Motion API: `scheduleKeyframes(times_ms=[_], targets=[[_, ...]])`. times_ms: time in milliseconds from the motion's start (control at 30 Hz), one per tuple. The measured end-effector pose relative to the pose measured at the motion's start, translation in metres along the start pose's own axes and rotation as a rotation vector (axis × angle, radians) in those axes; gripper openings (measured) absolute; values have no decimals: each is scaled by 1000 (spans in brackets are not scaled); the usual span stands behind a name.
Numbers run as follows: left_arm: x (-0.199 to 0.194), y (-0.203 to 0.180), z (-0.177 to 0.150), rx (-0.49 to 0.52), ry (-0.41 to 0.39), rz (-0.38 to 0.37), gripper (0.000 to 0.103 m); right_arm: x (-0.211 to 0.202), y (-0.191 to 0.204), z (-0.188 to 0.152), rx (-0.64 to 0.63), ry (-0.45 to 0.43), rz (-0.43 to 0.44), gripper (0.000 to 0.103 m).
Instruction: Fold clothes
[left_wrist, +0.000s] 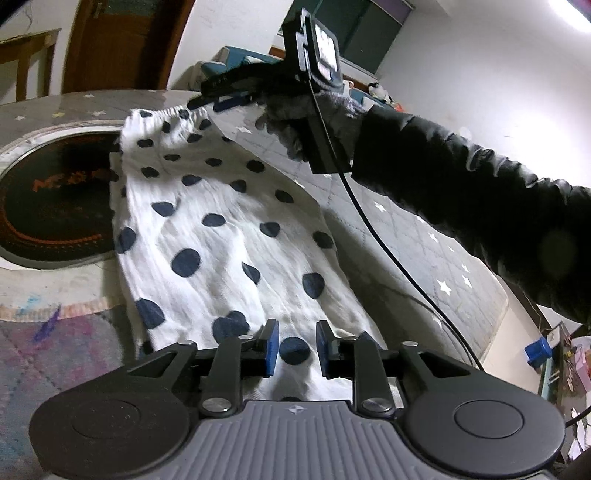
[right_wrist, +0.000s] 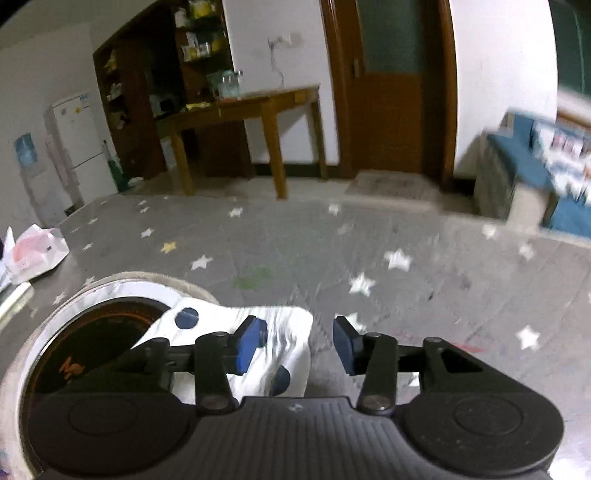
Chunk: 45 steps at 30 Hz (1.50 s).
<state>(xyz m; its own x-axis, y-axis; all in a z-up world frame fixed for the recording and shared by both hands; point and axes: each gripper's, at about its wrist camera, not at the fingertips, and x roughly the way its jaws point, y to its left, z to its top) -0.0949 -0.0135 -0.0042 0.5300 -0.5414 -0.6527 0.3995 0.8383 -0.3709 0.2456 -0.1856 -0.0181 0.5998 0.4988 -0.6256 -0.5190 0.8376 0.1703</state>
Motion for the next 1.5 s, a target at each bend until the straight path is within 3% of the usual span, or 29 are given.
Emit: scheduleKeyframes(times_ms=[233, 333, 467, 667, 1100, 1500], targets=[[-11, 11, 5, -46, -18, 28, 25, 21, -14, -5, 33, 24, 61, 45], [-11, 14, 6, -59, -14, 33, 25, 22, -18, -6, 68, 24, 100, 22], [-10, 14, 7, -68, -1, 50, 25, 17, -17, -5, 94, 5, 112, 14], [-14, 11, 6, -67, 1, 81, 25, -8, -11, 1, 113, -50, 153, 12], [-36, 10, -9, -116, -29, 178, 28, -108, 26, -4, 51, -147, 247, 11], [-62, 15, -22, -145, -78, 258, 35, -228, 75, -66, -65, -162, 394, 11]])
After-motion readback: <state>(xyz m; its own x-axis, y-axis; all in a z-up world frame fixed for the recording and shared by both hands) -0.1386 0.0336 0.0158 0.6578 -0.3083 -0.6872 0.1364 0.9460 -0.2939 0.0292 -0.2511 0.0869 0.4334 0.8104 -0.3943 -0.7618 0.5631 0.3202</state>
